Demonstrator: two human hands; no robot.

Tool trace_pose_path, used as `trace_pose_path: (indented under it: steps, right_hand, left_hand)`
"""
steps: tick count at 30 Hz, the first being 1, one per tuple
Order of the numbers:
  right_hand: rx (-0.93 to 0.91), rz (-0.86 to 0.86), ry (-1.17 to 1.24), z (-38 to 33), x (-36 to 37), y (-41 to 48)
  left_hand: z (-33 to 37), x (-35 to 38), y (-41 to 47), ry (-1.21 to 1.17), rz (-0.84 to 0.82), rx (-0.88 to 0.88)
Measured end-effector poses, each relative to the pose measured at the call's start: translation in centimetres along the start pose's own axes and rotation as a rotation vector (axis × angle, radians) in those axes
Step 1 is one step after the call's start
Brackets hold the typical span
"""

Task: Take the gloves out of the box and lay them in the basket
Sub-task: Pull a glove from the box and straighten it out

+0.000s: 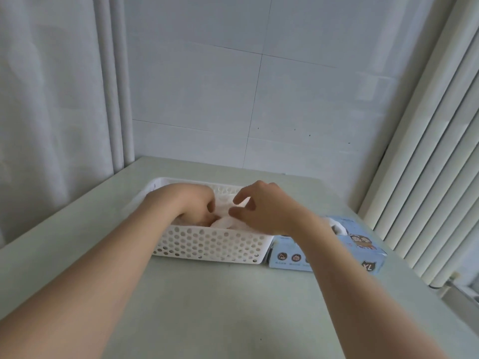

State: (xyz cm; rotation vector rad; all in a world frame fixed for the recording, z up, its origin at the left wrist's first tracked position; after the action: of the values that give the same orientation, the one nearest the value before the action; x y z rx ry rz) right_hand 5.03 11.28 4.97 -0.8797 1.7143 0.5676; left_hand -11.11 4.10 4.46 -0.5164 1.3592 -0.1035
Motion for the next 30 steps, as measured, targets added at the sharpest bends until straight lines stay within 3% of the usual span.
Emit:
trace_pose_path:
  steps: [2,5,8,12,17,24,30]
  right_hand:
    - [-0.068,0.233,0.052,0.6,0.3,-0.6]
    - [-0.019,0.49,0.073,2.8,0.2,-1.6]
    - [0.11,0.543,0.127,5.6,-0.2,-2.8]
    - [0.259,0.436,0.046,8.5,-0.9,-5.3]
    - [0.348,0.21,-0.063,11.8,-1.2,-7.8]
    - [0.239,0.566,0.108,13.9,-0.2,-7.6]
    - [0.042,0.704,0.068,13.5,0.7,-6.7]
  left_hand:
    - [1.2,-0.5,-0.2,-0.031,0.096,0.004]
    - [3.0,-0.8,0.4,-0.187,0.395,0.041]
    - [5.8,0.4,0.2,-0.253,0.678,0.151]
    - [10.4,2.9,-0.4,-0.052,0.857,0.318]
    - [12.6,6.2,0.6,0.351,0.948,0.392]
    - [12.9,7.0,0.6,0.489,0.906,0.38]
    - [12.9,7.1,0.6,0.53,0.884,0.373]
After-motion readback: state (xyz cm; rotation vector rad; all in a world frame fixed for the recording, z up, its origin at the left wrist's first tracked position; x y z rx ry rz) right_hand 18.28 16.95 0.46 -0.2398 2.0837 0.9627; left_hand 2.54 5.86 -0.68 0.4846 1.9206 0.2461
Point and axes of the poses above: each hand's wrist, its own y-axis towards the middle knuckle, its own x-axis out of the palm, z = x × y, the point moved 3 cm from there along y, towards the middle knuckle, and after that the axes turned 12 degrees about -z, right-handed, at the moved point
